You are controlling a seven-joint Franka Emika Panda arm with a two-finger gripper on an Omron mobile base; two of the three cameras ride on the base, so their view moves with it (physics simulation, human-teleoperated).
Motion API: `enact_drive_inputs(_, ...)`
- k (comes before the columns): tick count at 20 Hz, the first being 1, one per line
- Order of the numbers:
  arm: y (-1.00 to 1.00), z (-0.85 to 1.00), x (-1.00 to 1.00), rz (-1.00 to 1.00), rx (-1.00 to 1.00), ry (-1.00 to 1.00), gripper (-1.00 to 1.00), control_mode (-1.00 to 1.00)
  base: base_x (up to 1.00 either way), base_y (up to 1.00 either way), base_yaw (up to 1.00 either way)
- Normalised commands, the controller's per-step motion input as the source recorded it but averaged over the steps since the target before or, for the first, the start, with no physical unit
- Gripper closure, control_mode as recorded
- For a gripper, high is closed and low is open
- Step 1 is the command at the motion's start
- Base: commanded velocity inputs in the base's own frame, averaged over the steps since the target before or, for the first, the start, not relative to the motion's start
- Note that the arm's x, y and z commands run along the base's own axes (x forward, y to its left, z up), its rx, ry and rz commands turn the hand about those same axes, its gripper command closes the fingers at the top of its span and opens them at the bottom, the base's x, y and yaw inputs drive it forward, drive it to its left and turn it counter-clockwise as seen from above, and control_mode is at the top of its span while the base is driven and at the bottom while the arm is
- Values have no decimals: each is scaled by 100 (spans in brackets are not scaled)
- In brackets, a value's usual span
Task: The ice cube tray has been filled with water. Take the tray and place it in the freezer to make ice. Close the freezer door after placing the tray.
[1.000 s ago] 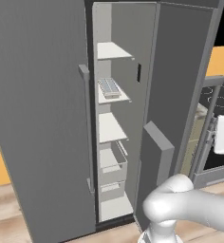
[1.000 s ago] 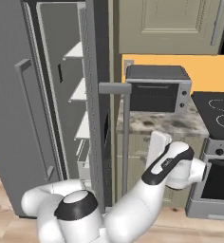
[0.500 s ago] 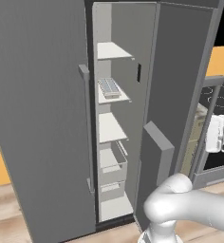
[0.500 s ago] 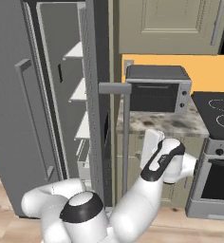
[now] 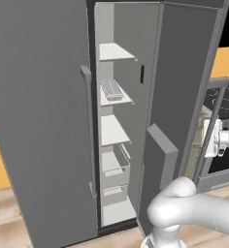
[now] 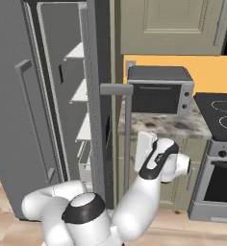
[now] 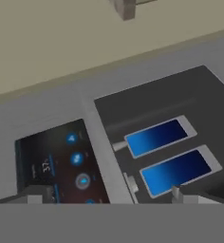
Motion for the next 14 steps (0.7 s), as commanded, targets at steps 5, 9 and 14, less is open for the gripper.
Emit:
enact_drive_inputs(5, 44, -7, 0, 7, -3, 0, -100, -100, 0, 0, 0)
enact_drive_inputs(9, 48, -5, 0, 6, -4, -2, -100, -100, 0, 0, 0)
enact_drive_inputs(14, 55, -4, 0, 6, -6, -4, -100, -100, 0, 0, 0)
